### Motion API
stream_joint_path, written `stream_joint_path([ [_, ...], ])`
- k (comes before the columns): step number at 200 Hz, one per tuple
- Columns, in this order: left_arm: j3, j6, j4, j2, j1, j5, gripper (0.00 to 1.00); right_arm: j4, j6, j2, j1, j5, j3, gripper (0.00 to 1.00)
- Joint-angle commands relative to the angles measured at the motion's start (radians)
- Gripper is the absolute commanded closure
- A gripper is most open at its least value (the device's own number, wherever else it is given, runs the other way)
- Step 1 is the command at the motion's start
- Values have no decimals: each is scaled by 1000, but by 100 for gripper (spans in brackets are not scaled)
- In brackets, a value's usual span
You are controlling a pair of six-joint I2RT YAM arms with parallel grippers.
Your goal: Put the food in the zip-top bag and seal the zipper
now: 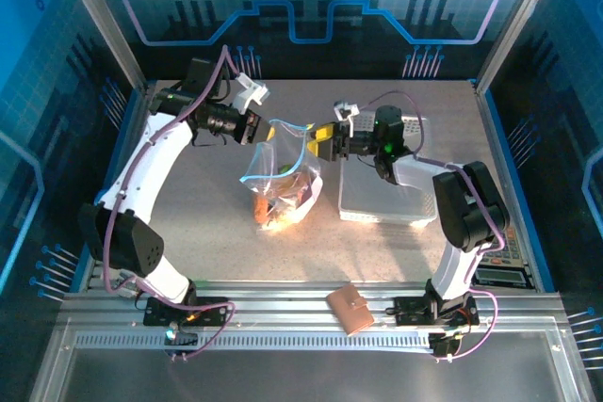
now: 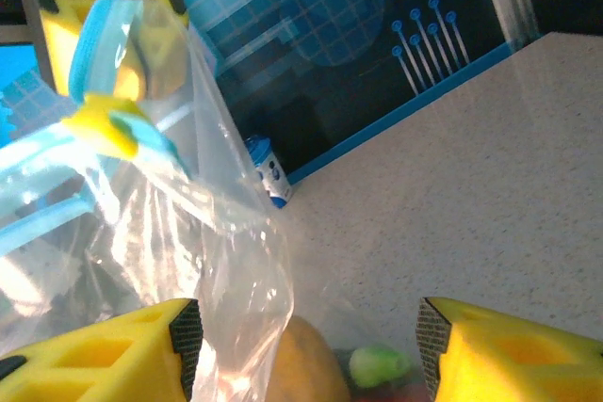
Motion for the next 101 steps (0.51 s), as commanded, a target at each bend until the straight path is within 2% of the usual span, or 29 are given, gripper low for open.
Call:
stream_joint_path([
  [1, 29, 8, -15, 7, 10, 42, 90, -55, -67, -29, 8, 29, 47, 35],
  [101, 35, 8, -15, 28, 10, 45, 90, -48, -107, -72, 45, 2, 70, 40],
])
